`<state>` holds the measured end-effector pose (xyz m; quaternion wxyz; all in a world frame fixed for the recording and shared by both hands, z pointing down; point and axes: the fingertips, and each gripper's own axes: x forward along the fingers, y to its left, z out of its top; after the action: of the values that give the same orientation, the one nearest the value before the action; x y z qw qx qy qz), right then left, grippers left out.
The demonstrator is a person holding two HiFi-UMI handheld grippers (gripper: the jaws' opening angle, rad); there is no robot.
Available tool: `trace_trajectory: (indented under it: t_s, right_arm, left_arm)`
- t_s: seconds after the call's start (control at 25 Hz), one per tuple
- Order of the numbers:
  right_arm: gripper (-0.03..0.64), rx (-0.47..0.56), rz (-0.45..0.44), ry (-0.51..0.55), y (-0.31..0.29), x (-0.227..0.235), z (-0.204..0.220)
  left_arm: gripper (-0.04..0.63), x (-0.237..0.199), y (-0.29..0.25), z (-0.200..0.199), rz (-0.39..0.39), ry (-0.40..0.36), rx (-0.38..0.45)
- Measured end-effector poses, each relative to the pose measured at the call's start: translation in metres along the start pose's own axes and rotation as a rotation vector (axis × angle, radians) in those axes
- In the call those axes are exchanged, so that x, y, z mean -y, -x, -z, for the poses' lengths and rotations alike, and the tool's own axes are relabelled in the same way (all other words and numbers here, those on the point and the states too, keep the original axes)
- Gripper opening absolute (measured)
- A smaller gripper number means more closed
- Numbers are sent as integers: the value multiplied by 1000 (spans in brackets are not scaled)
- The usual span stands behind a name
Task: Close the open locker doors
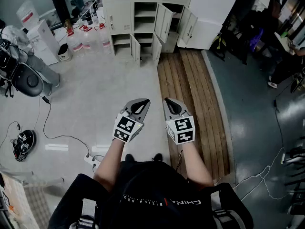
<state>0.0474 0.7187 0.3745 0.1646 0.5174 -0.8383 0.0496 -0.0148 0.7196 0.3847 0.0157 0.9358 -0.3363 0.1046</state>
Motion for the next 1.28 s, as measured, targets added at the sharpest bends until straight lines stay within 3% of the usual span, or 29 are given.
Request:
trace_trajectory:
  t_s: [0.72,0.92,1.28]
  right_arm:
    - [32,21,20,-65,-8,31,4]
    - [33,19,3,-63,-8,35,3]
    - [34,21,-28,-71,-3,41,9]
  left_arm:
    - [20,-6,-27,5,-3,2,-14]
    - [20,-5,-33,7,-10,-47,-52]
    - [20,4,-39,8,-16,-56,-72]
